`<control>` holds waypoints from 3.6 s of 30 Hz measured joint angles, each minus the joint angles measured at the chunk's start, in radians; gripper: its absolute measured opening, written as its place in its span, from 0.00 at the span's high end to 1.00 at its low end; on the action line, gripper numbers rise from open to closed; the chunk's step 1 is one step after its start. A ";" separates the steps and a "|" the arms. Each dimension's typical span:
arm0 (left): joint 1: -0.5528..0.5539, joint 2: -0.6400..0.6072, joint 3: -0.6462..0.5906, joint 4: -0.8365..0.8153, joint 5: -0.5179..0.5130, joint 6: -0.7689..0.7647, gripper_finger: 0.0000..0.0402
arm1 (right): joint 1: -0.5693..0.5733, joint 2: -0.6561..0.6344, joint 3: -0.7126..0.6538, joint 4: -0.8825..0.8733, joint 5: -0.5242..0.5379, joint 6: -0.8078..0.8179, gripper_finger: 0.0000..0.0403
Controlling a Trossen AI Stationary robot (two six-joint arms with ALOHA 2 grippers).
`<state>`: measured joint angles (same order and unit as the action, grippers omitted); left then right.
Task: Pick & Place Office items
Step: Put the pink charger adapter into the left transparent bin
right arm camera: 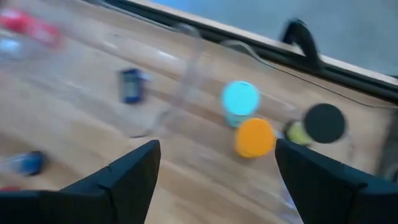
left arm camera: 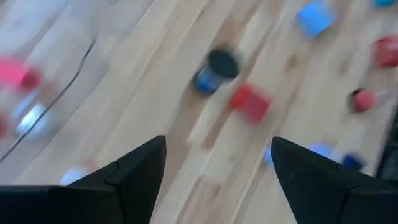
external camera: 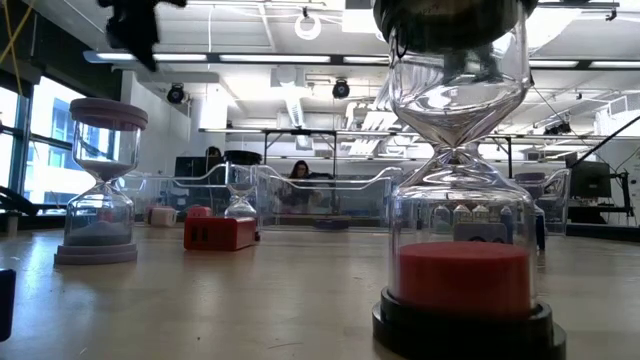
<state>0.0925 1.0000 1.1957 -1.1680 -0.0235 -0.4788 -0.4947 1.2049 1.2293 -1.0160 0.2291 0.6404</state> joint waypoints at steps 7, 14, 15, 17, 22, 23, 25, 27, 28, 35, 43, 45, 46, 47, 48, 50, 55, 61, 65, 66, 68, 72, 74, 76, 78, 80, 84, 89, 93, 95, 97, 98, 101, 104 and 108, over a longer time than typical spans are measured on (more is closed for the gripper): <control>0.135 0.036 -0.001 -0.317 0.018 -0.077 0.30 | 0.189 -0.108 0.000 0.060 0.028 0.048 0.24; 0.267 0.079 -0.001 -0.317 0.019 -0.097 0.30 | 0.348 -0.096 0.000 0.093 0.114 0.052 0.24; 0.283 0.087 -0.001 -0.317 0.019 -0.078 0.30 | 0.365 -0.086 0.000 0.093 0.122 0.063 0.24; 0.315 0.103 -0.009 -0.316 0.019 -0.039 0.30 | 0.393 -0.070 0.000 0.093 0.144 0.079 0.24; 0.384 0.123 -0.085 -0.261 0.025 0.013 0.30 | 0.454 -0.029 0.000 0.094 0.165 0.108 0.24; 0.394 0.123 -0.107 -0.244 0.027 0.014 0.30 | 0.464 -0.021 0.000 0.094 0.165 0.115 0.24; 0.406 0.118 -0.158 -0.209 0.049 0.015 0.30 | 0.484 -0.006 0.000 0.098 0.165 0.123 0.24; 0.417 0.114 -0.208 -0.191 0.070 0.015 0.31 | 0.502 -0.001 0.000 0.103 0.165 0.123 0.24; 0.420 0.113 -0.232 -0.183 0.075 0.014 0.31 | 0.508 -0.001 0.000 0.108 0.165 0.123 0.24; 0.424 0.113 -0.383 -0.027 0.047 -0.008 0.33 | 0.537 -0.002 0.000 0.167 0.166 0.121 0.24; 0.424 0.114 -0.452 0.085 -0.014 -0.009 0.33 | 0.537 -0.002 0.000 0.176 0.165 0.114 0.24; 0.424 0.114 -0.456 0.086 -0.034 -0.009 0.33 | 0.537 -0.002 0.000 0.177 0.165 0.114 0.24; 0.423 0.114 -0.457 0.087 -0.054 -0.010 0.33 | 0.537 -0.002 0.000 0.178 0.165 0.113 0.24; 0.423 0.114 -0.457 0.092 -0.069 -0.010 0.33 | 0.537 -0.002 0.000 0.181 0.164 0.112 0.24; 0.424 0.114 -0.460 0.102 -0.080 -0.010 0.33 | 0.537 -0.002 0.000 0.183 0.163 0.112 0.24; 0.424 0.114 -0.466 0.124 -0.085 -0.011 0.33 | 0.537 -0.002 0.000 0.183 0.162 0.111 0.24; 0.424 0.114 -0.502 0.189 -0.084 -0.013 0.33 | 0.537 -0.002 0.000 0.183 0.162 0.105 0.24; 0.425 0.114 -0.532 0.214 -0.084 -0.030 0.33 | 0.537 -0.002 0.000 0.183 0.162 0.100 0.24; 0.425 0.114 -0.548 0.246 -0.083 -0.030 0.33 | 0.537 -0.002 0.000 0.186 0.162 0.096 0.24; 0.425 0.114 -0.552 0.253 -0.080 -0.030 0.33 | 0.537 -0.002 0.000 0.189 0.162 0.096 0.24; 0.425 0.114 -0.558 0.267 -0.078 -0.030 0.33 | 0.537 -0.002 0.000 0.191 0.162 0.096 0.24; 0.425 0.114 -0.559 0.271 -0.076 -0.030 0.33 | 0.537 -0.002 0.000 0.191 0.162 0.096 0.24; 0.425 0.114 -0.559 0.273 -0.073 -0.030 0.33 | 0.537 -0.002 0.000 0.191 0.162 0.096 0.24; 0.425 0.114 -0.559 0.276 -0.073 -0.030 0.33 | 0.537 -0.002 0.000 0.191 0.162 0.096 0.24; 0.425 0.114 -0.559 0.276 -0.073 -0.030 0.33 | 0.537 -0.002 0.000 0.191 0.162 0.096 0.24; 0.425 0.114 -0.559 0.276 -0.080 -0.034 0.33 | 0.537 -0.002 0.000 0.191 0.161 0.096 0.24; 0.425 0.114 -0.559 0.284 -0.084 -0.043 0.33 | 0.537 -0.002 0.000 0.191 0.161 0.096 0.24; 0.425 0.114 -0.562 0.300 -0.086 -0.055 0.33 | 0.537 -0.002 0.000 0.191 0.161 0.096 0.24; 0.425 0.114 -0.587 0.329 -0.090 -0.060 0.33 | 0.537 -0.002 0.000 0.200 0.161 0.096 0.24; 0.425 0.113 -0.594 0.334 -0.092 -0.064 0.33 | 0.537 -0.002 0.000 0.204 0.161 0.096 0.24; 0.425 0.113 -0.600 0.335 -0.098 -0.064 0.33 | 0.537 -0.002 0.000 0.208 0.161 0.096 0.24; 0.425 0.113 -0.600 0.335 -0.101 -0.065 0.33 | 0.537 -0.002 0.000 0.210 0.161 0.096 0.24; 0.425 0.113 -0.602 0.335 -0.114 -0.067 0.33 | 0.537 -0.002 0.000 0.216 0.161 0.096 0.24; 0.425 0.115 -0.605 0.336 -0.107 -0.068 0.33 | 0.536 -0.002 0.000 0.221 0.161 0.096 0.24; 0.425 0.115 -0.605 0.337 -0.096 -0.068 0.33 | 0.536 -0.002 0.000 0.221 0.161 0.096 0.24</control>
<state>0.5173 1.1154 0.5903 -0.8308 -0.1194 -0.5468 0.0414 1.2026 1.2293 -0.7949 0.3901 0.7368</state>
